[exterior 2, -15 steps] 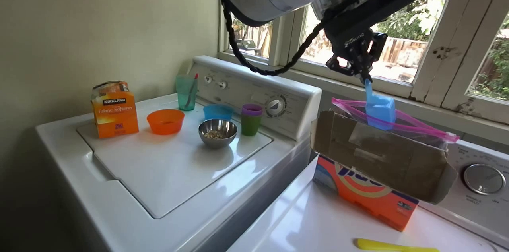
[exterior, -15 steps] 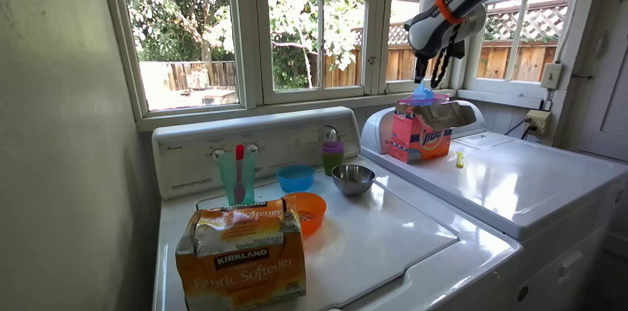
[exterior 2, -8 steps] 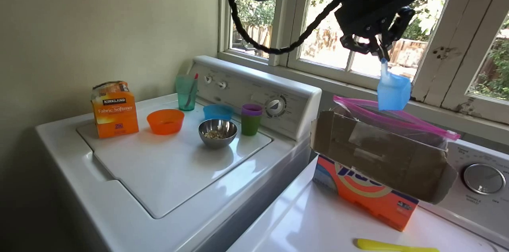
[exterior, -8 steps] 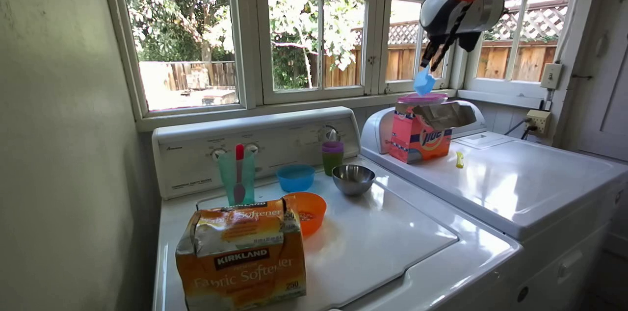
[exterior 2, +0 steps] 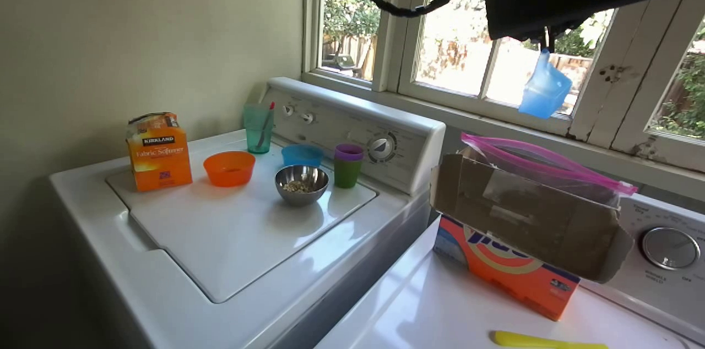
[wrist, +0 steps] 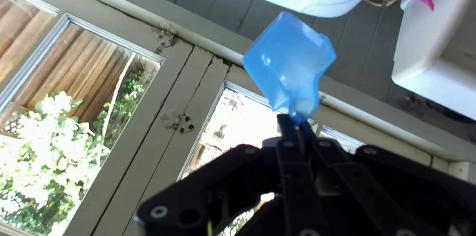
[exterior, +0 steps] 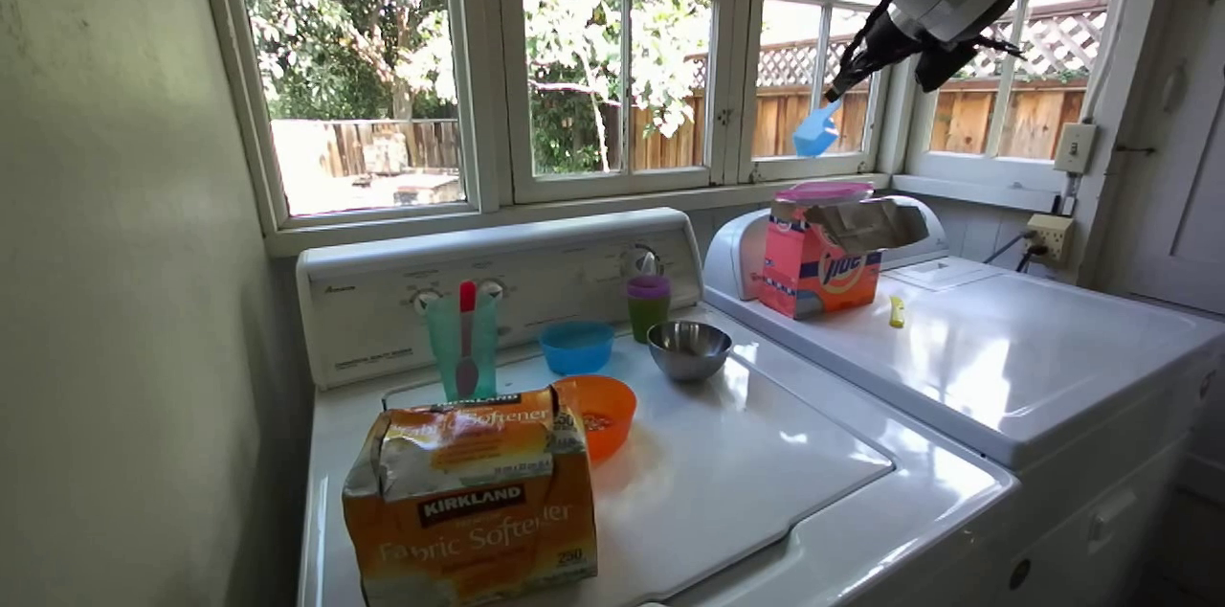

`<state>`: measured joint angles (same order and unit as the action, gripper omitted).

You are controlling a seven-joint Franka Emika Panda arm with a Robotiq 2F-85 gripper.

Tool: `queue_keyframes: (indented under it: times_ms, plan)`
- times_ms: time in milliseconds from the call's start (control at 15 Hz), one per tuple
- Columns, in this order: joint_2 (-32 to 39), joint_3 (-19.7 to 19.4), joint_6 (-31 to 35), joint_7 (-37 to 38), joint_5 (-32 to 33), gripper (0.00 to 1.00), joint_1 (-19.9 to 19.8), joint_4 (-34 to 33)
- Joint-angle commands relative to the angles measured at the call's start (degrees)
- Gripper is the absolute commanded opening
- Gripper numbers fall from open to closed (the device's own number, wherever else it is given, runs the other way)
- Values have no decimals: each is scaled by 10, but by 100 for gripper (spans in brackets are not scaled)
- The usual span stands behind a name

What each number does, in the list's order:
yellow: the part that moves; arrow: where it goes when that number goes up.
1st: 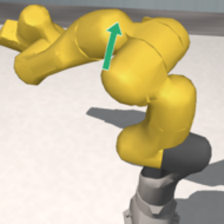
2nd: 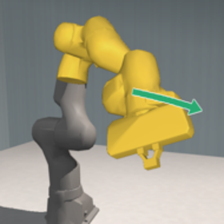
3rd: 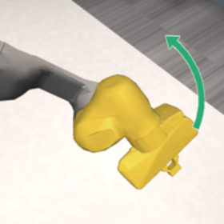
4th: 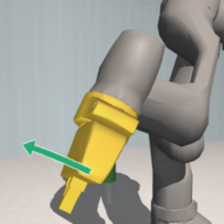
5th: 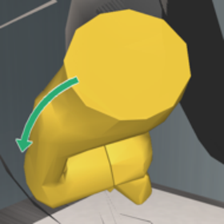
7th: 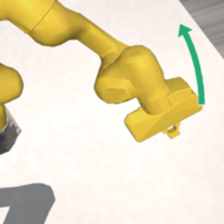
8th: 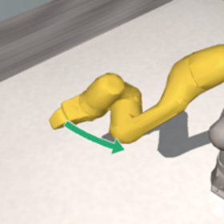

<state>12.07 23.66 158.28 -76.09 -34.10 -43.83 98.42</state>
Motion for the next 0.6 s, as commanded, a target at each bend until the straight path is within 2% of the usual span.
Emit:
queue_keyframes:
  times_ms: [0,133,333,400,467,533]
  plan:
    - [58,116,-67,-152,-135,1,-124,-59]
    - [88,145,-121,-230,-187,1,-173,-70]
    - [130,143,-226,-333,-239,1,-219,-77]
    - [133,63,-288,-361,-269,1,-171,-92]
    - [147,47,-331,-373,-270,1,-172,-100]
    - [174,88,-363,-373,-238,1,-217,-111]
